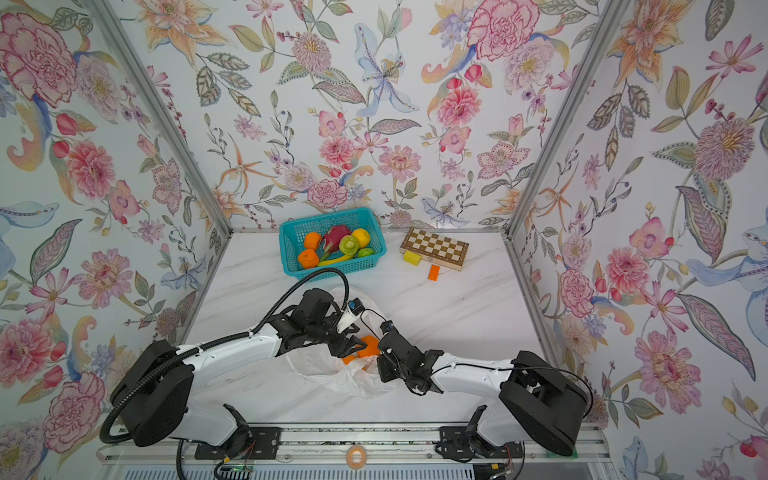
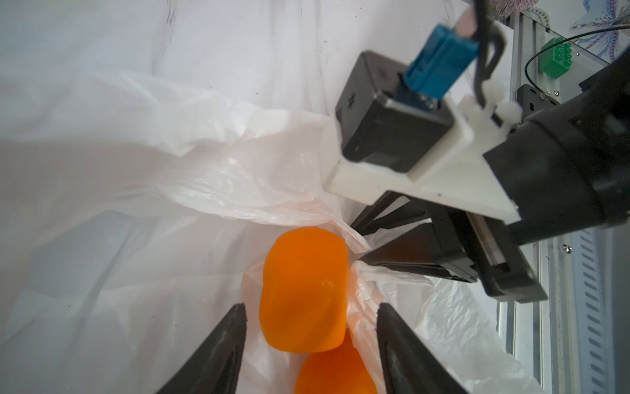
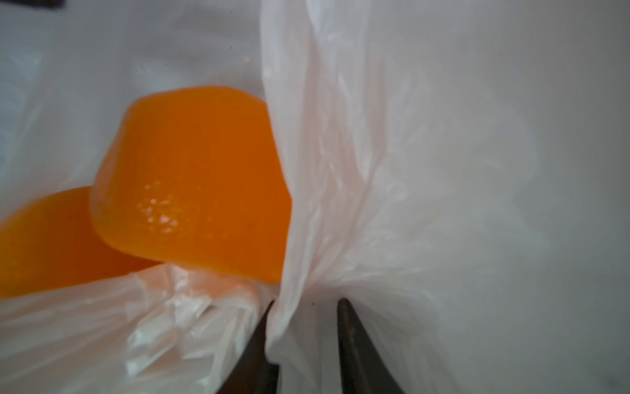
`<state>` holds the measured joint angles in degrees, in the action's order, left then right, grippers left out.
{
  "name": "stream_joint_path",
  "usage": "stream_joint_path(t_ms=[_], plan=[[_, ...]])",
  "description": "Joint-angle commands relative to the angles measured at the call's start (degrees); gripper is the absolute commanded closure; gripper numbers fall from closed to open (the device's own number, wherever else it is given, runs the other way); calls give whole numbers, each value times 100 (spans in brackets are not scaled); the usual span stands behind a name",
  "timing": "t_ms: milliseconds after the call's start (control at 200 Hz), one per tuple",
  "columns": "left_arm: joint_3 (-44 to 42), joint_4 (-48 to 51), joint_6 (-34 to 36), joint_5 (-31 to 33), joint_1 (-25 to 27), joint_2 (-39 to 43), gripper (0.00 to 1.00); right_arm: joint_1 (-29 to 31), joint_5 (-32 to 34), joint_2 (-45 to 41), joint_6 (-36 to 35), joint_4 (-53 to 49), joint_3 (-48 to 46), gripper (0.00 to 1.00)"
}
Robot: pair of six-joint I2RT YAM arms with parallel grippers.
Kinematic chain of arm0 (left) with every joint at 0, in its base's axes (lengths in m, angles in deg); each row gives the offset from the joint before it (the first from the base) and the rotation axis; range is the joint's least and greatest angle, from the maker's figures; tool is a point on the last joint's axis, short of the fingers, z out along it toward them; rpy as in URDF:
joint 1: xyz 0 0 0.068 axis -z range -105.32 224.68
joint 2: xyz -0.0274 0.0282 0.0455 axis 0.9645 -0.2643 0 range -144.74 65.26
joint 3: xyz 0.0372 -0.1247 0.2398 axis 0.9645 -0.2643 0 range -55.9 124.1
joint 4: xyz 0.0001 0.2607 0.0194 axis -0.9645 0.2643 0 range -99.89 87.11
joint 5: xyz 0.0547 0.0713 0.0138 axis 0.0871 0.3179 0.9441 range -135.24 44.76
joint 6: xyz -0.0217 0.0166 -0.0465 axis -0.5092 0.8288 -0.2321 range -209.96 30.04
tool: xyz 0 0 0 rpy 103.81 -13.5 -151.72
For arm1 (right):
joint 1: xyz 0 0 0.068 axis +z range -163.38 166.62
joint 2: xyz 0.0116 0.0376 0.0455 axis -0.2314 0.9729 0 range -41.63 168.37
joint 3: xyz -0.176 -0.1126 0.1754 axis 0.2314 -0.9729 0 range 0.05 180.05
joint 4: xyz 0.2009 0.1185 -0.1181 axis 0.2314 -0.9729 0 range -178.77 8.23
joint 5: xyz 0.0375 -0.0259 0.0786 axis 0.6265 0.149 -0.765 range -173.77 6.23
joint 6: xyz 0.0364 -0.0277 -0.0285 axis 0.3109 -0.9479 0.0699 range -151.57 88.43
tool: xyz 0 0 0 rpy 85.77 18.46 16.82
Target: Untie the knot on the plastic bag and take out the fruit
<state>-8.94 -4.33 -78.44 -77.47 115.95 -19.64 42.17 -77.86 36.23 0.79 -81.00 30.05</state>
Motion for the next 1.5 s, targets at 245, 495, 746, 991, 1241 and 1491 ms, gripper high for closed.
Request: stream_joint_path(t_ms=[245, 495, 746, 991, 1241, 1491], plan=[[532, 331, 231, -76, 30, -834, 34, 49, 184, -349, 163, 169, -119, 68], [646, 357, 176, -138, 26, -1057, 36, 144, 29, -403, 212, 257, -244, 68], [714, 271, -107, -536, 27, -1283, 49, 167, 164, -439, 269, 175, -243, 67], [684, 331, -60, -487, 29, -934, 59, 158, 416, -553, 412, -175, -67, 53], [520, 344, 33, -278, 25, -250, 60, 143, 746, -1001, 507, -560, 153, 41], [488, 332, 139, 87, 28, 254, 61, 90, 1014, -1617, 655, -914, 336, 29]])
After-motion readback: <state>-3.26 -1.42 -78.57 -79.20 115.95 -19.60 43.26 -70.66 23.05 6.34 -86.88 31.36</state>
